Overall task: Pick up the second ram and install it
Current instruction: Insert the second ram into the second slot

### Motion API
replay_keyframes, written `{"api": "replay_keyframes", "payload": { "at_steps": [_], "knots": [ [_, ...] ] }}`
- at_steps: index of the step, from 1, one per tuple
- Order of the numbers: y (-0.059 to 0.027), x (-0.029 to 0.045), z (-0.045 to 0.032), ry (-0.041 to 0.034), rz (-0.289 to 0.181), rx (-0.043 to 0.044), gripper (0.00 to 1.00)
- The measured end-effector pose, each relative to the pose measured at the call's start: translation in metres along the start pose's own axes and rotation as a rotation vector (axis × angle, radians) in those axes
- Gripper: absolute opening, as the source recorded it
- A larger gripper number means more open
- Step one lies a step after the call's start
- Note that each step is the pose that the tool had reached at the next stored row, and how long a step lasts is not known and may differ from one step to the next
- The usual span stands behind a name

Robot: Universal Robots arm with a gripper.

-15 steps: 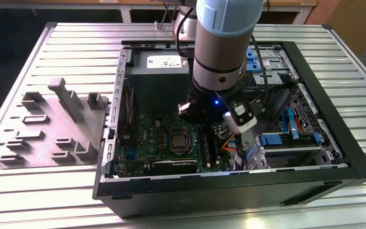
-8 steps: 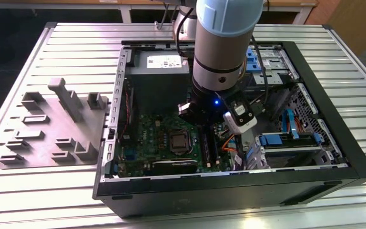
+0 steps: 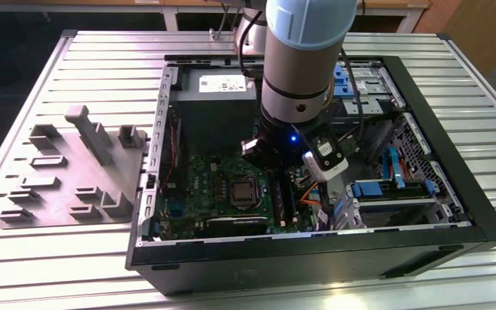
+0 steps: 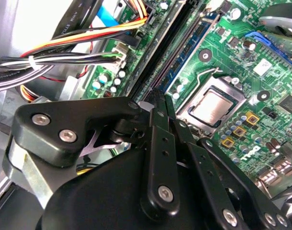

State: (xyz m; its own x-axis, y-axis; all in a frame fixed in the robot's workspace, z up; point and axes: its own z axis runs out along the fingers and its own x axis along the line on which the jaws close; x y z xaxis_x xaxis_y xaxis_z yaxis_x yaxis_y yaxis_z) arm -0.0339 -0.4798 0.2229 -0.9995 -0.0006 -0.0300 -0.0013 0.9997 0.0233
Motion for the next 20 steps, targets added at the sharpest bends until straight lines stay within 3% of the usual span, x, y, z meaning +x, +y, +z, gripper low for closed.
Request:
{"api": "replay_keyframes", "payload": {
  "at_steps": [12,20],
  "knots": [
    [0.0000,-0.0009,0.0000,-0.0009,0.038,0.0011,0.12],
    [-0.0001,-0.0002,0.0017,-0.0010,0.040,0.0014,0.12]
  ]
}}
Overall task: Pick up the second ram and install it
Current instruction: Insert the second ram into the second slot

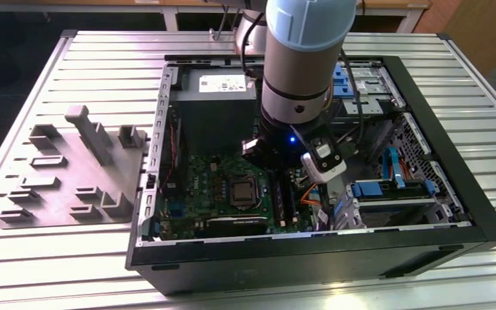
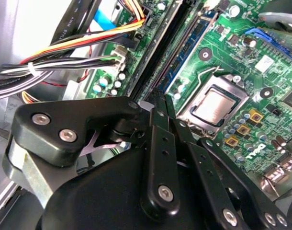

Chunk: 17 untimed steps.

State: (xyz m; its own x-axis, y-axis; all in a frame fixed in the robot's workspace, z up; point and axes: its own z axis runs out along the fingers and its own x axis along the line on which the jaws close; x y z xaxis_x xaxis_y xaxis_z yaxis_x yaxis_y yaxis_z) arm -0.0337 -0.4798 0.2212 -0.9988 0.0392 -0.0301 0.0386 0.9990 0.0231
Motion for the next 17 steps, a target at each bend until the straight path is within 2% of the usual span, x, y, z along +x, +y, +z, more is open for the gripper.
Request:
{"api": "replay_keyframes", "payload": {
  "at_steps": [17],
  "knots": [
    [-0.0002,0.0009,0.0063,0.0003,-0.001,-0.0014,0.12]
  ]
}}
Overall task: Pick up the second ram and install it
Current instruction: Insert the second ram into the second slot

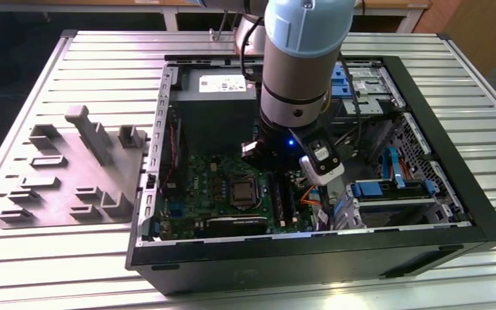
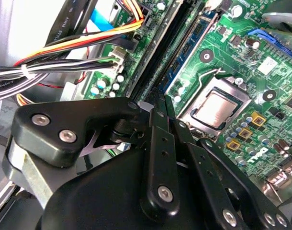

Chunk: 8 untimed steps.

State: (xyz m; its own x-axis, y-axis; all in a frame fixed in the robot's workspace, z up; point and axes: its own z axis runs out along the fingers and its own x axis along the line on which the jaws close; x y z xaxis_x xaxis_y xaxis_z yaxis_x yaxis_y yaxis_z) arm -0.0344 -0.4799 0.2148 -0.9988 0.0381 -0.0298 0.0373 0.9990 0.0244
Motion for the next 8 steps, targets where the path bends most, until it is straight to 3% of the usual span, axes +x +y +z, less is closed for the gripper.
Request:
{"api": "replay_keyframes", "payload": {
  "at_steps": [8],
  "knots": [
    [0.0000,0.0000,0.0005,-0.0001,0.000,-0.0004,0.12]
  ]
}}
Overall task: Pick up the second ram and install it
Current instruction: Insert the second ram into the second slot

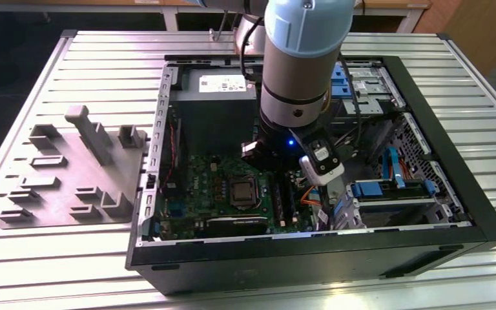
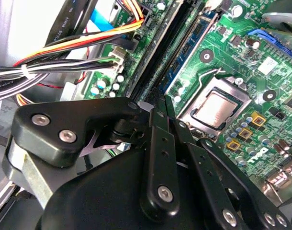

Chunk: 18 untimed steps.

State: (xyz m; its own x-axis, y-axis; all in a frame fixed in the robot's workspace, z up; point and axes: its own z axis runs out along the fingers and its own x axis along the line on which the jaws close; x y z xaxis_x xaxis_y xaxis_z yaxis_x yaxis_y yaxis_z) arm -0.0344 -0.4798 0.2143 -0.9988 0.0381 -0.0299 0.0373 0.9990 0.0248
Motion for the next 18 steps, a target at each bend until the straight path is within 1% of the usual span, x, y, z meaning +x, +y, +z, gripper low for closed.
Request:
{"api": "replay_keyframes", "payload": {
  "at_steps": [7,8,12,14,18],
  "knots": [
    [0.0001,0.0000,0.0005,-0.0003,0.000,-0.0009,0.13],
    [0.0001,0.0000,0.0003,-0.0002,0.000,-0.0005,0.19],
    [0.0000,0.0000,-0.0005,0.0001,0.000,0.0002,0.19],
    [0.0001,-0.0001,-0.0029,0.0000,0.000,0.0000,0.19],
    [0.0003,-0.0004,-0.0117,0.0000,0.000,0.0011,0.19]
  ]
}}
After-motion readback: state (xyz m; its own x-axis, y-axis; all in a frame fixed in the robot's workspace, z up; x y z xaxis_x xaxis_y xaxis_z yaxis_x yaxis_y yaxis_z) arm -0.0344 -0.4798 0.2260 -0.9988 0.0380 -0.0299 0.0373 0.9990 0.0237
